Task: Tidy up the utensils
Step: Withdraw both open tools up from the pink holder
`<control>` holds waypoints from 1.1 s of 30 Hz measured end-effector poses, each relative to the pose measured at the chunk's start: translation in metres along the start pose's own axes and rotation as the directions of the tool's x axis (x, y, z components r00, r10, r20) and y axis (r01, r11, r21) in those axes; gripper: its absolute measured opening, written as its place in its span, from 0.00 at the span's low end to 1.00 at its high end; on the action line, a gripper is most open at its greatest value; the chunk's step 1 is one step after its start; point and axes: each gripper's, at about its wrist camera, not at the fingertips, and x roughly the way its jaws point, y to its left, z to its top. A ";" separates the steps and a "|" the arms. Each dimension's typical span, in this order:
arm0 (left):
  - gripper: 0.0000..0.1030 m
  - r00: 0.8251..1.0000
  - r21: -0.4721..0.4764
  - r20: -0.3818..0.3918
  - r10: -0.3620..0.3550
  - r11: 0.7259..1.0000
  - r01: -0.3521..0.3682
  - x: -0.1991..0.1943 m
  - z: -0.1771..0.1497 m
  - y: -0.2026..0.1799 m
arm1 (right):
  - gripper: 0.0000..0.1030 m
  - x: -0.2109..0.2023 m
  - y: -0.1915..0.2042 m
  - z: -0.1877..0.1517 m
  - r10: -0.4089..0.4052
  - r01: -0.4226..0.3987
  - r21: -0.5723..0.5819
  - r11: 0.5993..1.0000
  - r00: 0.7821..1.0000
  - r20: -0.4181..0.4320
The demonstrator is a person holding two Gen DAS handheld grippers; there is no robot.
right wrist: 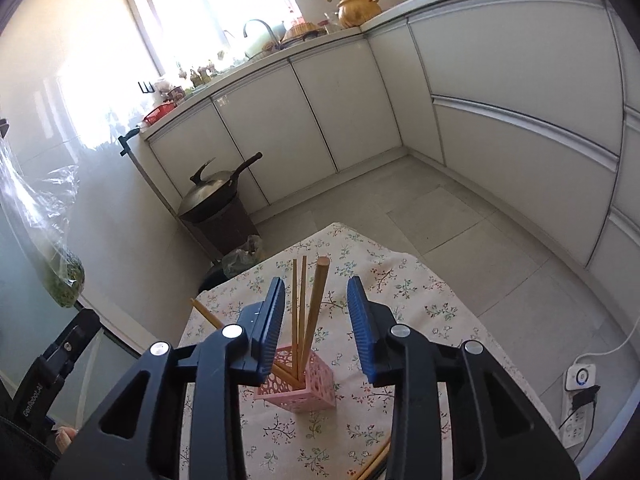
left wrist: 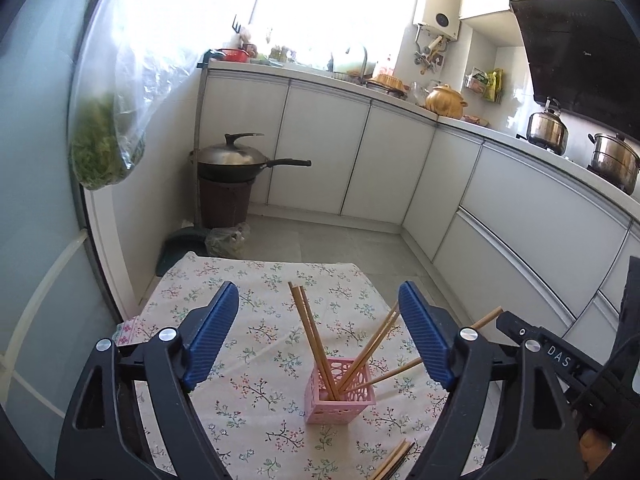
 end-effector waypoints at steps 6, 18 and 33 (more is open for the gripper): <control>0.83 0.997 0.041 0.022 0.074 0.996 -0.075 0.000 -0.003 -0.001 | 0.48 -0.023 0.000 -0.005 -0.063 0.067 -0.050 0.996 0.994 0.092; 0.93 0.986 0.195 0.074 0.150 0.967 -0.162 -0.010 -0.032 -0.033 | 0.81 -0.059 0.009 -0.037 -0.211 0.267 -0.222 0.938 0.946 0.246; 0.93 0.990 0.332 -0.045 0.134 0.937 -0.111 0.002 -0.082 -0.057 | 0.93 -0.069 -0.033 -0.074 -0.323 0.354 -0.227 0.907 0.933 0.160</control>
